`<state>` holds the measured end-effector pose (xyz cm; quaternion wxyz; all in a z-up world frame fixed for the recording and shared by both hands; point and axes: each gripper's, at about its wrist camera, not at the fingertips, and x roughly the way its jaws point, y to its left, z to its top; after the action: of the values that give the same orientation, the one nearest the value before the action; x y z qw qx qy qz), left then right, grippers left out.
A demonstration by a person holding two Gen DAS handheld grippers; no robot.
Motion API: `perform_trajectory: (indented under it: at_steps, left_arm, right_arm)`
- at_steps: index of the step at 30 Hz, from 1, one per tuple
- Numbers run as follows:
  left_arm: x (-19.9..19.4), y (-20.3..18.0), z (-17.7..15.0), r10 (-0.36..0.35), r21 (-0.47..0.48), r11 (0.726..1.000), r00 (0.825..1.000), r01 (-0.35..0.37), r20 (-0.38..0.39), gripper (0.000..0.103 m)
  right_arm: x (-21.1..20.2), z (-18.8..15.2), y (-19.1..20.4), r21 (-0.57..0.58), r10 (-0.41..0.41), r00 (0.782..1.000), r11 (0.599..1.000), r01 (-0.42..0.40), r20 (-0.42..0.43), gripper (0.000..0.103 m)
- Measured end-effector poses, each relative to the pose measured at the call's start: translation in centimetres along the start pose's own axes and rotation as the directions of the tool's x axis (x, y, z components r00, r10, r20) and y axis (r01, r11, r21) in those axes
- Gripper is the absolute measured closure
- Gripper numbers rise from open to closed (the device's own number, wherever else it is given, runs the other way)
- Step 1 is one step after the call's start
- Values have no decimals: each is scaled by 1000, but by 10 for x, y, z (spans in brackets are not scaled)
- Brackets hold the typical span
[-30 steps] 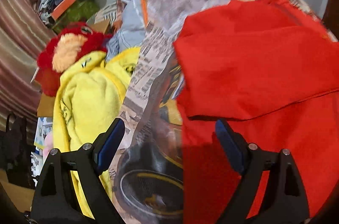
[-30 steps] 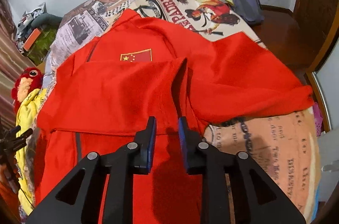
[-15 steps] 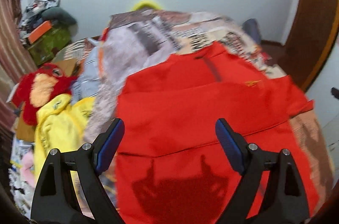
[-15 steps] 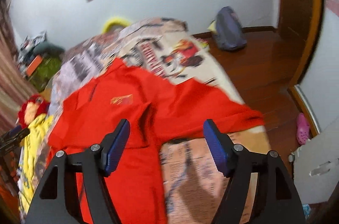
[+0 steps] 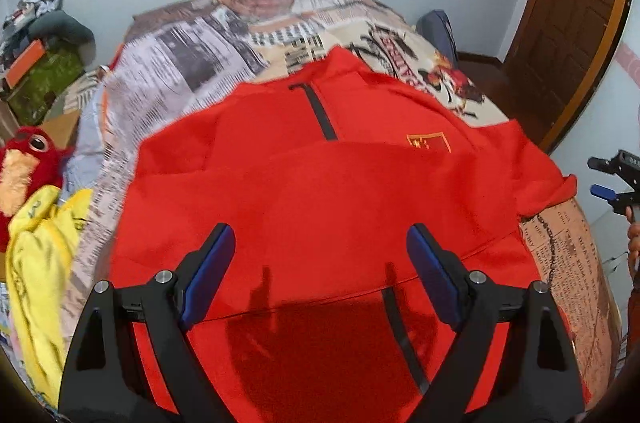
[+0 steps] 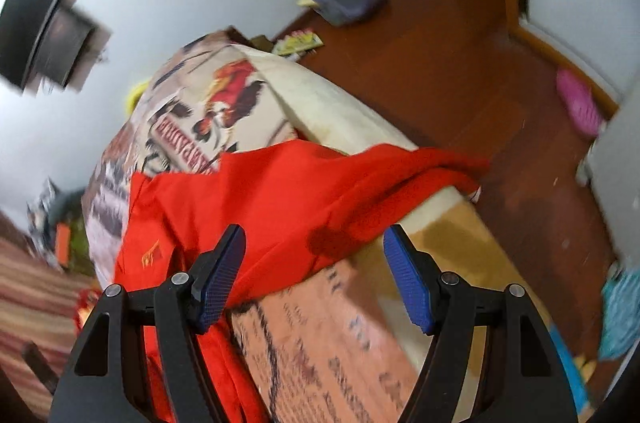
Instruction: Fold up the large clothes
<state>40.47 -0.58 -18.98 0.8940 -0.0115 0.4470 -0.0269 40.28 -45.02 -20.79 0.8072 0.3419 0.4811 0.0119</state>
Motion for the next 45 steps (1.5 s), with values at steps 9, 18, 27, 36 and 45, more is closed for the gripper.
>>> perform_trajectory:
  at_steps: [9, 18, 27, 36, 45]
  left_arm:
    - [38, -9, -13, 4, 9, 1000, 998, -3, -64, 15]
    - [25, -2, -26, 45, 46, 998, 998, -43, -50, 15]
    - [-9, 18, -33, 71, 62, 996, 997, -71, 10, 15]
    - [-27, 47, -42, 17, -10, 1000, 999, -16, 28, 15]
    - [-43, 78, -58, -14, -43, 999, 999, 16, 31, 15]
  right_arm:
    - [43, 19, -37, 198, -61, 998, 979, 55, 25, 70]
    - [33, 24, -34, 188, -136, 990, 974, 125, 45, 98]
    - [-36, 28, 90, -158, -82, 970, 980, 120, 229, 100]
    - [-60, -35, 246, -494, 205, 970, 862, -116, 131, 100]
    - [28, -145, 293, -634, 121, 981, 749, -192, -153, 100]
